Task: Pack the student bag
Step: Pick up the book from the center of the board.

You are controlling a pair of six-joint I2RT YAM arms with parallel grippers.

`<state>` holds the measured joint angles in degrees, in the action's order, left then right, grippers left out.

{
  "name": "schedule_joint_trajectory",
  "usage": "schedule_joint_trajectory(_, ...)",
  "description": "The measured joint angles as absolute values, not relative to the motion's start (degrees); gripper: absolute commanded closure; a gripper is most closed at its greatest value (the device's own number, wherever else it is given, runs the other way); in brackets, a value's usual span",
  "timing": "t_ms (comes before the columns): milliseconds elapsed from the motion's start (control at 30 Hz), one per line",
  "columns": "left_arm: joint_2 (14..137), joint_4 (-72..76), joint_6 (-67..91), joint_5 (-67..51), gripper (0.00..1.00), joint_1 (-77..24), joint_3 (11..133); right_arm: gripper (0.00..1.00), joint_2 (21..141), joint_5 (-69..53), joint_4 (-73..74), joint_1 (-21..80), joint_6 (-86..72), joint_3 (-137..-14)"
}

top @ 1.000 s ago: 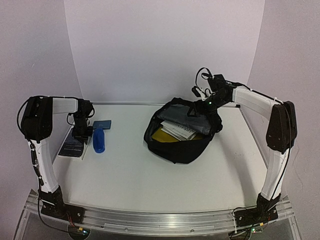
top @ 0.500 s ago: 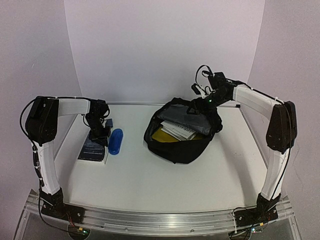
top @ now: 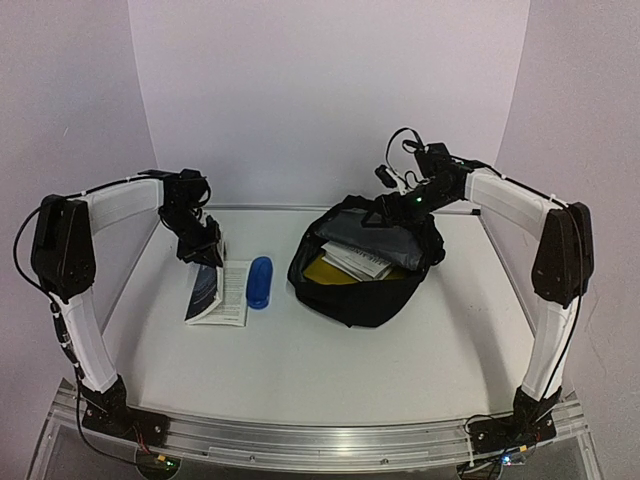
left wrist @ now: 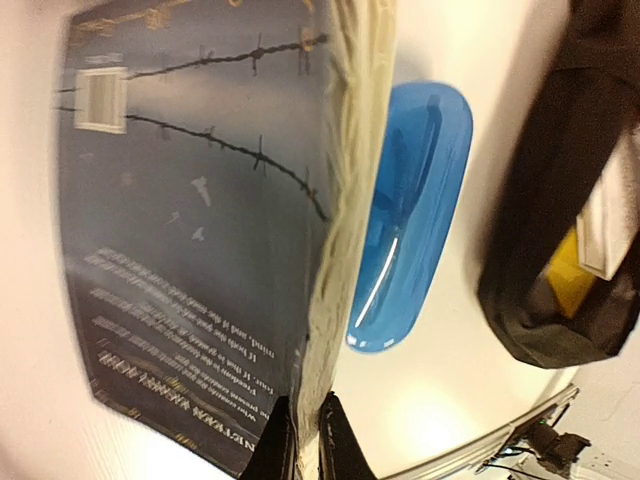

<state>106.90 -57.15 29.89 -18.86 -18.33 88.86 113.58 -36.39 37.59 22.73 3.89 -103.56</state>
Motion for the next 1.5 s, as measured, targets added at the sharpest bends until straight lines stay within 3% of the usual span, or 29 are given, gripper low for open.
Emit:
schedule_joint_trajectory(467,100.66,-60.17,36.64,-19.79,1.0,-18.58,100.33,0.02,113.58,-40.73,37.39,28.04,2.5,-106.52)
schedule_joint_trajectory(967,98.3,-49.71,47.89,-26.97,1.0,-18.44,104.25,0.02,113.58,-39.9,36.65,28.57,3.16,-105.1)
schedule_joint_trajectory(1300,97.03,-35.34,59.13,-29.84,1.0,-18.5,99.02,0.02,111.86,-33.75,21.0,40.13,-5.31,-103.29)
schedule_joint_trajectory(1500,97.03,-31.81,61.61,-29.97,1.0,-19.04,96.46,0.02,118.05,-33.31,13.81,46.17,-14.12,-113.64)
